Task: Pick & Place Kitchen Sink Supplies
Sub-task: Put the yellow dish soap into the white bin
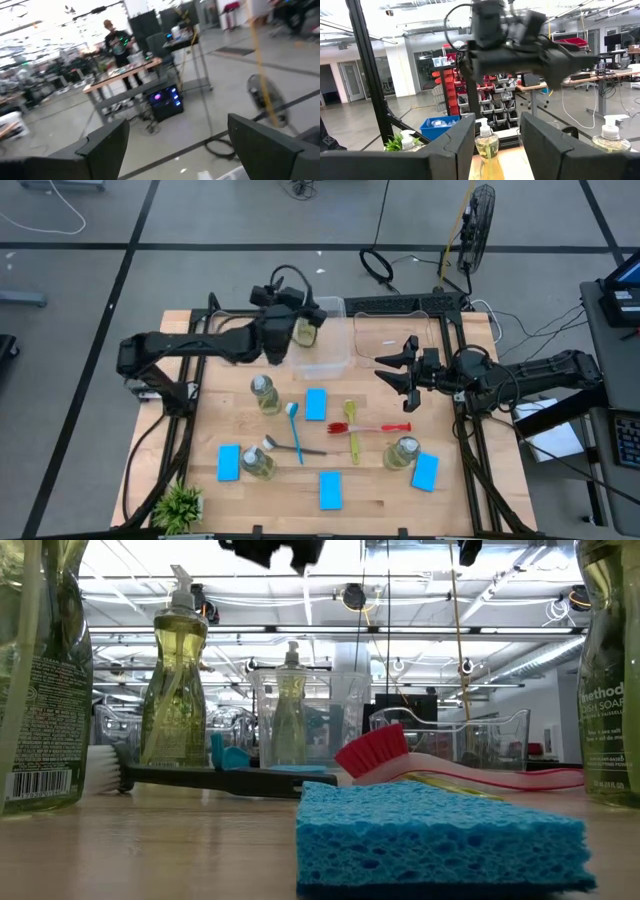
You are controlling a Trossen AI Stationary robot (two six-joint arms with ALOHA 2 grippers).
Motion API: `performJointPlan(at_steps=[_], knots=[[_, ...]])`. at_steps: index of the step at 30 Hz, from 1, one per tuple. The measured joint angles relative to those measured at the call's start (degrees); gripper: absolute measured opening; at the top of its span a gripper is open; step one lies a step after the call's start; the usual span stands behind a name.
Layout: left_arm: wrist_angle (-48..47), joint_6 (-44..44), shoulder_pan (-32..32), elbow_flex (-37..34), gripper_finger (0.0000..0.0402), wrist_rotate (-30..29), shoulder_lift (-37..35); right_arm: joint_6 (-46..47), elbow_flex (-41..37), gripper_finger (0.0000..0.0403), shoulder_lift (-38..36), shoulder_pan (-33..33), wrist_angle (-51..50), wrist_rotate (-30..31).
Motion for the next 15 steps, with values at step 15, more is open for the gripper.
performJointPlan(at_steps=[15], knots=[[-7.40,-0.06,-23.79,0.00,0.0335,-8.56,-6.46,0.00,0.00,0.0144,0.00,0.00,-0.03,0.00]])
